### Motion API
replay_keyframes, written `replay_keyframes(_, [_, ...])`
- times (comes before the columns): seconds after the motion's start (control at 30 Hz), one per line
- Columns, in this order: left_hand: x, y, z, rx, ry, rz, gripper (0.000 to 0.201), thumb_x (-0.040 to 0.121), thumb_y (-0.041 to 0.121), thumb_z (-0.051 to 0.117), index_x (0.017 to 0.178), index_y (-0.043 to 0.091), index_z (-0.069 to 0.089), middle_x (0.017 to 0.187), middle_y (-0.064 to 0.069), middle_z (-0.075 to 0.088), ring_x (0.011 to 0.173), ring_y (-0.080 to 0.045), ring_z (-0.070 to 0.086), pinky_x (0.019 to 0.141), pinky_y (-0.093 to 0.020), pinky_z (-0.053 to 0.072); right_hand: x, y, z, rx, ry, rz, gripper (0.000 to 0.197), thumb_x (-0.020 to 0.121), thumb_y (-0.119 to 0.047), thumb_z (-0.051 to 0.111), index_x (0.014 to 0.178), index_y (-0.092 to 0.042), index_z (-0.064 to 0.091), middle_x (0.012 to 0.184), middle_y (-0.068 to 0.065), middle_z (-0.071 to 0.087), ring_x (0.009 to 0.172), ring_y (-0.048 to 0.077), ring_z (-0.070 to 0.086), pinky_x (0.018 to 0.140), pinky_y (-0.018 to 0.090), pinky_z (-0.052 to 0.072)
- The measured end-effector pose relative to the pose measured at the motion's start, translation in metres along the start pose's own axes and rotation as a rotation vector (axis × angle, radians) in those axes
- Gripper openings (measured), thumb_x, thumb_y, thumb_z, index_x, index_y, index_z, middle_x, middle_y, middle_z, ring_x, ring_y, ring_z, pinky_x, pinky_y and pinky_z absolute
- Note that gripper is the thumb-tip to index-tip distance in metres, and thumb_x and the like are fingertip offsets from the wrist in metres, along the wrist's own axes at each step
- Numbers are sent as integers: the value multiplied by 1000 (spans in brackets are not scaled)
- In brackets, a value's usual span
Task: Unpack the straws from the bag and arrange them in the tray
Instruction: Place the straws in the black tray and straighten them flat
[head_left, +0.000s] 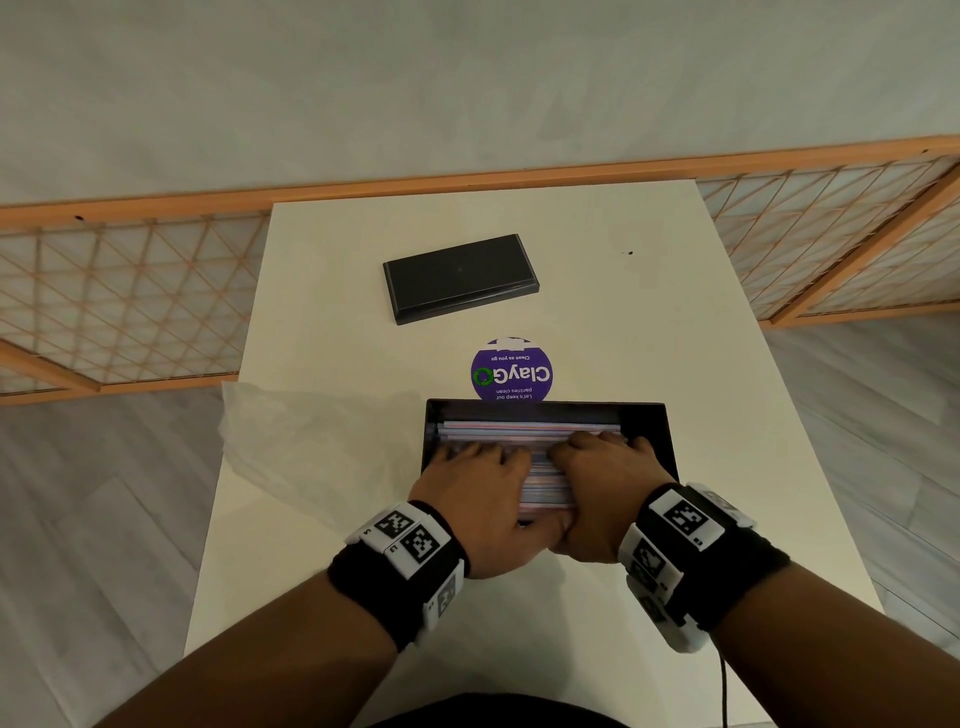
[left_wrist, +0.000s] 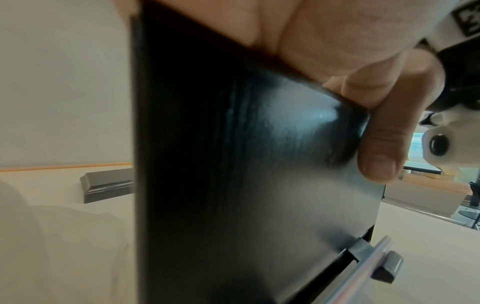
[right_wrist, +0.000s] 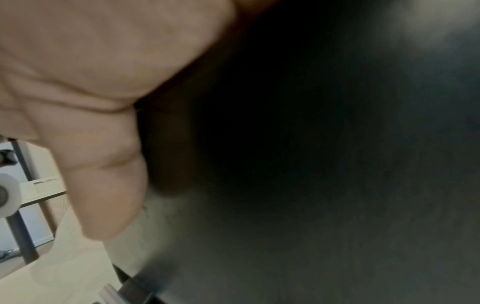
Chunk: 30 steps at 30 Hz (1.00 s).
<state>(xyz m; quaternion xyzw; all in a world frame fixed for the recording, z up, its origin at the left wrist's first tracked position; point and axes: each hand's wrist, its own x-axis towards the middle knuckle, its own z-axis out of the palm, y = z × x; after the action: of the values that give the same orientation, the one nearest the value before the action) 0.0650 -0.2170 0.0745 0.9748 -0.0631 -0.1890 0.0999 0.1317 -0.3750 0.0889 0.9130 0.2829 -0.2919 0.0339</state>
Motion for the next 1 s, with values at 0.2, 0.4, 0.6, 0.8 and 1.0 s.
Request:
replay_keyframes(0.2, [0,0,0,-4,1,-2,90,74,84,13,138,27,42,143,2,51,136,-22,45,117,-47,31,-1,1,4,34,38,-6,97,62,-67,62,146,-31,29,147,-6,44,137,25,41,115,47,25])
replay_keyframes(0.4, [0,1,-1,25,9,0,84,77,83,16,128,25,49,128,2,52,122,-22,50,110,-46,36,0,-1,1,-2,-4,6,78,65,-65,60,133,-31,45,134,-3,48,127,26,46,109,48,31])
replay_keyframes(0.6, [-4,14,-14,67,-42,46,81,75,71,27,137,22,43,140,3,50,133,-22,41,117,-52,24,2,-3,-5,-13,-20,-33,72,63,-55,68,129,-33,48,128,-6,56,123,24,53,109,46,31])
replay_keyframes(0.8, [0,12,-8,104,-92,34,68,76,48,65,133,21,39,135,-1,52,127,-26,49,113,-48,35,1,1,-2,-6,-14,-57,73,63,-56,70,129,-36,46,128,-10,58,125,22,51,110,46,33])
replay_keyframes(1.0, [-4,8,0,160,-51,-41,66,82,48,62,135,14,42,132,-6,55,122,-26,53,112,-44,36,-9,-4,3,-87,11,80,82,68,-68,60,132,-19,43,132,1,56,127,27,49,114,49,29])
